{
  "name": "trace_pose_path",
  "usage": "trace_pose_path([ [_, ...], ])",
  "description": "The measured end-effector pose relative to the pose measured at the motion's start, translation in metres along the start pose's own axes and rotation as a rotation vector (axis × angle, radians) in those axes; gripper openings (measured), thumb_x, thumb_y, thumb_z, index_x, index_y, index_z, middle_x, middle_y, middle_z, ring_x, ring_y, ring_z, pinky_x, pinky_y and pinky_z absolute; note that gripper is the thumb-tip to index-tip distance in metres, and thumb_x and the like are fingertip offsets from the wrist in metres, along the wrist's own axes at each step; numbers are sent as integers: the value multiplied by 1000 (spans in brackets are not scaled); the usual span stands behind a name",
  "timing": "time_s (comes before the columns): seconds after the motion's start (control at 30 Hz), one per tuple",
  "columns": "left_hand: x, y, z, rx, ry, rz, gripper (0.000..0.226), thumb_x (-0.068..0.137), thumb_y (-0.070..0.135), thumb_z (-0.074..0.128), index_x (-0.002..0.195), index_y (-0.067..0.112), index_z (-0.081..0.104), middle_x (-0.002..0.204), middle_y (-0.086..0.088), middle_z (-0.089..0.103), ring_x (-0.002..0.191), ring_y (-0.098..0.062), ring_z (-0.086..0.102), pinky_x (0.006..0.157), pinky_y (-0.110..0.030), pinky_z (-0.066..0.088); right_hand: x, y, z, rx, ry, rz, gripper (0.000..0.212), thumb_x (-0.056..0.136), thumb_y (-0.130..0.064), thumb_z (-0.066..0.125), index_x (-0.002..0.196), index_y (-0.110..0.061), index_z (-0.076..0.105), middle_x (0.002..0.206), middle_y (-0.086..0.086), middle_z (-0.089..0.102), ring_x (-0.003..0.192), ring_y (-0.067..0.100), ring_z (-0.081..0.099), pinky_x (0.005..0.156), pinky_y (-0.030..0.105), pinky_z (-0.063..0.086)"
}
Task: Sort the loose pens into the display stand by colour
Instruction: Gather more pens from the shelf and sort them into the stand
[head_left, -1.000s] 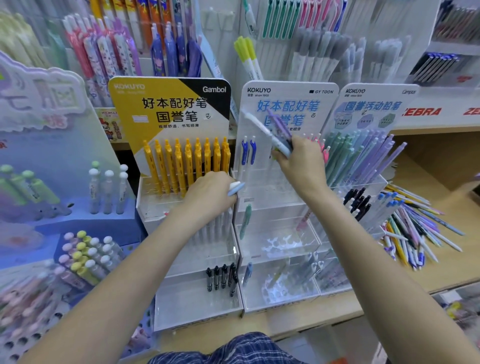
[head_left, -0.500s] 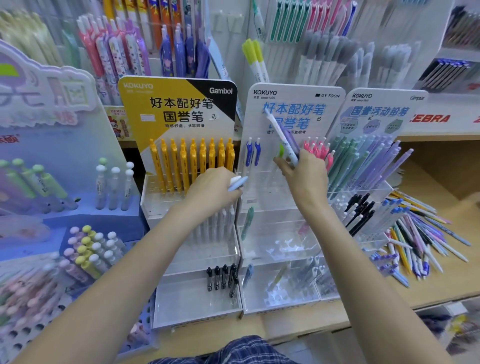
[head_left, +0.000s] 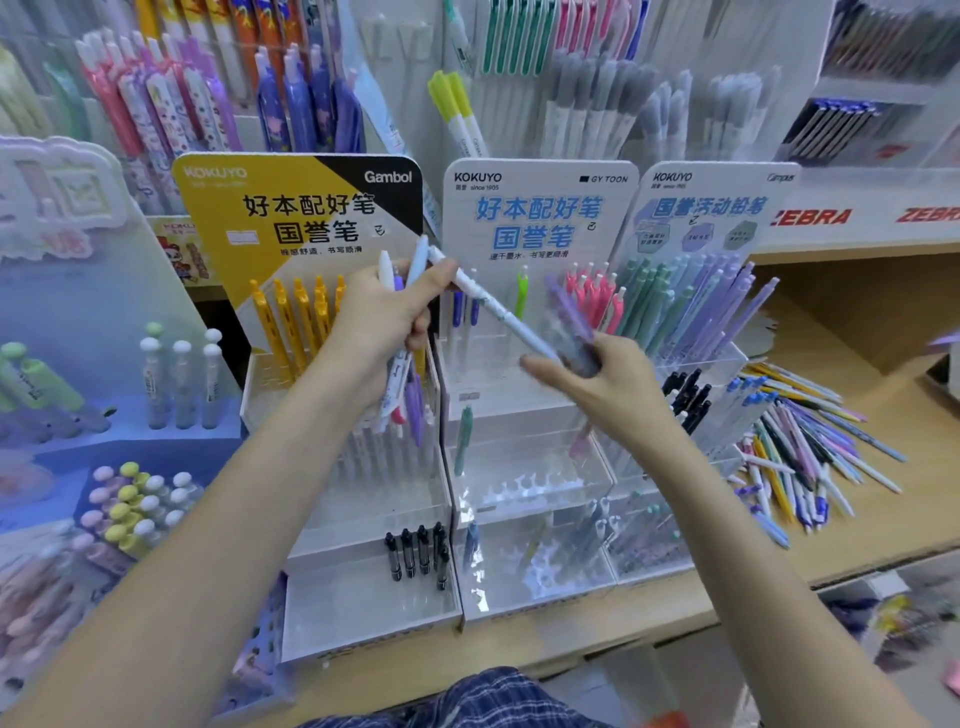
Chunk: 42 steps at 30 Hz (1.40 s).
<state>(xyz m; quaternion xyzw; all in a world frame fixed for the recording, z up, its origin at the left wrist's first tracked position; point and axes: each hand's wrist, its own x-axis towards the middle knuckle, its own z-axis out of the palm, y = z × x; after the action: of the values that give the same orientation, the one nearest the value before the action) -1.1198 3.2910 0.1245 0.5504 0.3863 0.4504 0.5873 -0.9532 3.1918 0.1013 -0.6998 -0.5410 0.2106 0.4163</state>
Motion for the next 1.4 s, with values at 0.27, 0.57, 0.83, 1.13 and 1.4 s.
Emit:
trace_pose_path([
  [0.27, -17, 15, 2, 208, -161, 50, 8, 83, 14, 67, 90, 14, 63, 35, 8, 42, 33, -3, 34, 34, -13, 28, 11, -40, -2, 339, -220, -5, 10, 82, -12, 69, 77, -5, 64, 35, -10, 42, 35, 5, 23, 37, 17, 20],
  [0.57, -26, 12, -22, 170, -165, 12, 3, 84, 17, 65, 82, 19, 67, 36, 9, 38, 32, -4, 31, 33, -14, 26, 12, -40, 12, 282, -485, 38, 18, 80, -12, 71, 76, -3, 56, 41, -7, 34, 36, 7, 25, 37, 17, 23],
  [0.83, -32, 4, -37, 406, -68, 48, 14, 81, 18, 70, 71, 21, 62, 37, 12, 48, 33, -3, 39, 35, -13, 32, 4, -50, 44, -74, -244, -105, 40, 80, -19, 73, 52, -14, 44, 44, -7, 32, 36, 7, 28, 41, 17, 21],
  [1.13, -37, -24, -72, 867, -168, 65, 17, 87, 23, 64, 99, 13, 70, 83, -5, 67, 51, -17, 54, 51, -27, 45, -10, -37, 30, 308, -376, 160, 18, 92, -9, 56, 80, 3, 61, 33, -9, 43, 32, 3, 26, 36, 15, 22],
  [1.4, -70, -62, -31, 895, -275, 229, 10, 88, 20, 61, 94, 19, 69, 78, 1, 66, 55, -7, 46, 53, -22, 34, -49, 10, -7, 224, -26, 305, 18, 80, -5, 71, 67, 0, 59, 33, -9, 36, 31, 5, 25, 35, 15, 22],
])
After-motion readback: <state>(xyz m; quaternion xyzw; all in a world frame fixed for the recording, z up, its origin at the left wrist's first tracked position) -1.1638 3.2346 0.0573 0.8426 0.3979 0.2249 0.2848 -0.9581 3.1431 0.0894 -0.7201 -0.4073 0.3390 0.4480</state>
